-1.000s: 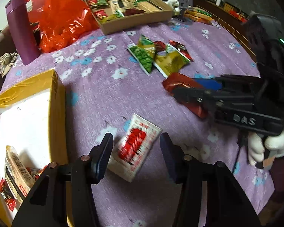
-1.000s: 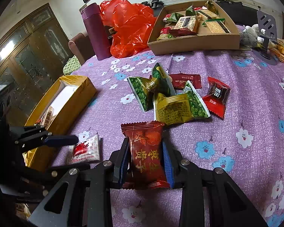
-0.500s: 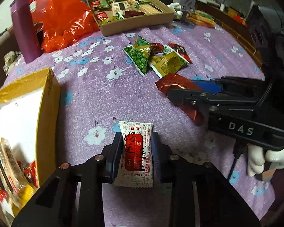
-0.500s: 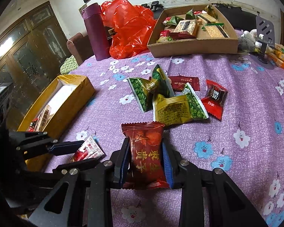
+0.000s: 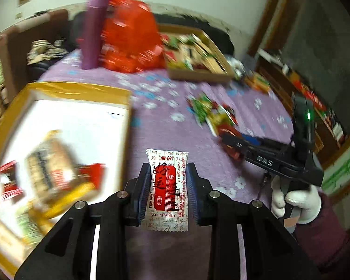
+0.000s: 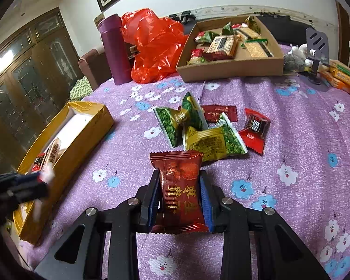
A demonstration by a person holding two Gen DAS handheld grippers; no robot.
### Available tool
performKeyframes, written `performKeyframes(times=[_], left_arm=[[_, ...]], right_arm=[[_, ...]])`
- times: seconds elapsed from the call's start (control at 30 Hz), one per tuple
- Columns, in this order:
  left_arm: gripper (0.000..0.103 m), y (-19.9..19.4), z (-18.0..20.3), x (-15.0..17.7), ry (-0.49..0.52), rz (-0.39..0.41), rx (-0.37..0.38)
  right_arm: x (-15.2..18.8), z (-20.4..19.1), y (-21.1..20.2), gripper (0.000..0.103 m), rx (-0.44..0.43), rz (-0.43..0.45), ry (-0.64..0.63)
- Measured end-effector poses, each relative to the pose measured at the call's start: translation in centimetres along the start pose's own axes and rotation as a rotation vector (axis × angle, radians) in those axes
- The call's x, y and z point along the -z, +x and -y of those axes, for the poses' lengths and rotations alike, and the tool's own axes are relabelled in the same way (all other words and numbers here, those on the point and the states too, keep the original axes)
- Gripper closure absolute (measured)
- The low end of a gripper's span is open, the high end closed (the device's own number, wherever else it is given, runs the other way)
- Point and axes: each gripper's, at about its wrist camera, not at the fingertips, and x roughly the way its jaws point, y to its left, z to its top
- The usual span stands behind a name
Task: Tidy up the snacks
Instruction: 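Drop the red-white sachet and brown candy into the white tray with both grippers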
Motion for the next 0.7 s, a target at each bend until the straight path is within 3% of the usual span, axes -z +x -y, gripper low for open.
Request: performKeyframes(times=[0.2,0.33,0.53,0.7], left_arm=[[0.075,-4.3,-6.2,0.6,-0.123,0.089,-0.074],[0.075,-6.0,-10.1,1.0,-0.196,0.124,-0.11],[0.075,-5.9,-14.2,1.5,-0.257,0.122,-0.135],[0.075,-5.2,-16.8,1.7,-0.3,0.096,-0.139]], right_arm=[[-0.2,-1.3,-0.8,0.071,0.015,0.028,-0.011],[-0.7,-3.7,-2.1,0.071,-0.024,0.042,-0.021],[-2.4,-10.1,-2.5,0.071,-0.112,0.017,-0.102],[-3.2,-15.6,-0.3,0.071,-0.18,-0.055,-0.148]])
